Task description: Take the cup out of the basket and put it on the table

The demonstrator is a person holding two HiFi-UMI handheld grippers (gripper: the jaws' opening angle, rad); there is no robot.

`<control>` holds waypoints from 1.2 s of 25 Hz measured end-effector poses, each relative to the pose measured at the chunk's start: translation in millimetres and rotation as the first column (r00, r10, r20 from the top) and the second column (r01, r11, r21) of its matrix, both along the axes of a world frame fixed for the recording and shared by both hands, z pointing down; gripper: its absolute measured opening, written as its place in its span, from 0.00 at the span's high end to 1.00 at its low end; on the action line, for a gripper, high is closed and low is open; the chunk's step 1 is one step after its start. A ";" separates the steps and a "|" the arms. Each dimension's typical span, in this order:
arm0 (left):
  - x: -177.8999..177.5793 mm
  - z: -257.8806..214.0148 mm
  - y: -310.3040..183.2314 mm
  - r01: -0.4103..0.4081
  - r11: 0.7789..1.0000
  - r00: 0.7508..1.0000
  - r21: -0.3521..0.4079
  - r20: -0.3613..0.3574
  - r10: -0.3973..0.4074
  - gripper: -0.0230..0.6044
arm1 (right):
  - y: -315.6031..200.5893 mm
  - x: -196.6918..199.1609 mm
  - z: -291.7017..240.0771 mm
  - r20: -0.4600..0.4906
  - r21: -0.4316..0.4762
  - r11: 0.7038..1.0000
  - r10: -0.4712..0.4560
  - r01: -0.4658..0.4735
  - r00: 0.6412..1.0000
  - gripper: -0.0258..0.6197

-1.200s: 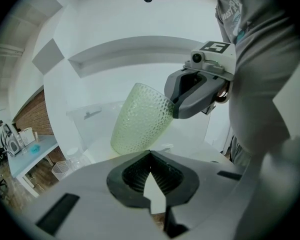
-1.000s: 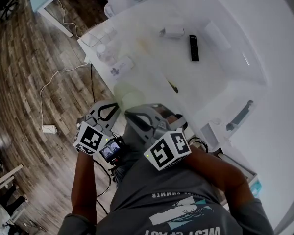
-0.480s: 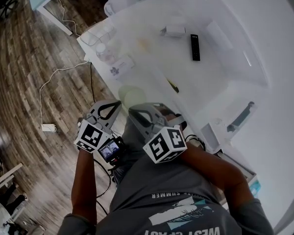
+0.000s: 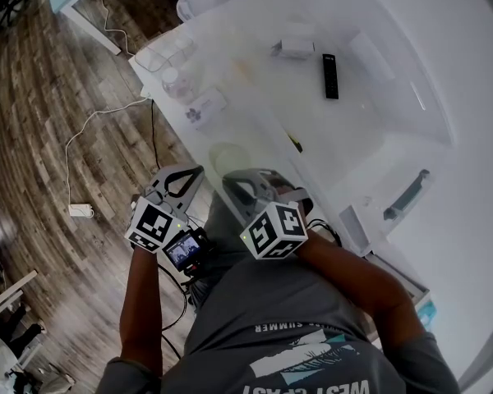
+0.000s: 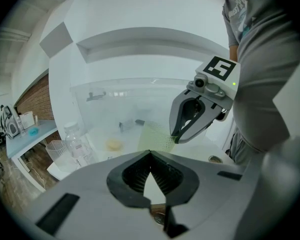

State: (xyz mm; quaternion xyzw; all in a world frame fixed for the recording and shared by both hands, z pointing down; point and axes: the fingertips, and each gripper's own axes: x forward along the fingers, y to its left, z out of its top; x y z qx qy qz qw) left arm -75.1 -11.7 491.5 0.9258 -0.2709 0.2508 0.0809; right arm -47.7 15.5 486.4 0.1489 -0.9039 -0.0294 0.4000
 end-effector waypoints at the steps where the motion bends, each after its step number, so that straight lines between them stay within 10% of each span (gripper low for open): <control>1: -0.1 0.7 0.1 0.001 1.000 1.000 -0.002 -0.001 -0.001 0.95 | 0.3 0.8 4.7 -0.009 -0.007 1.000 0.001 -0.002 1.000 0.92; 30: -10.8 7.8 8.8 -0.025 1.000 0.999 -0.018 -0.024 0.025 0.95 | 8.7 16.7 80.4 -0.194 -0.129 0.990 0.037 -0.062 0.980 0.92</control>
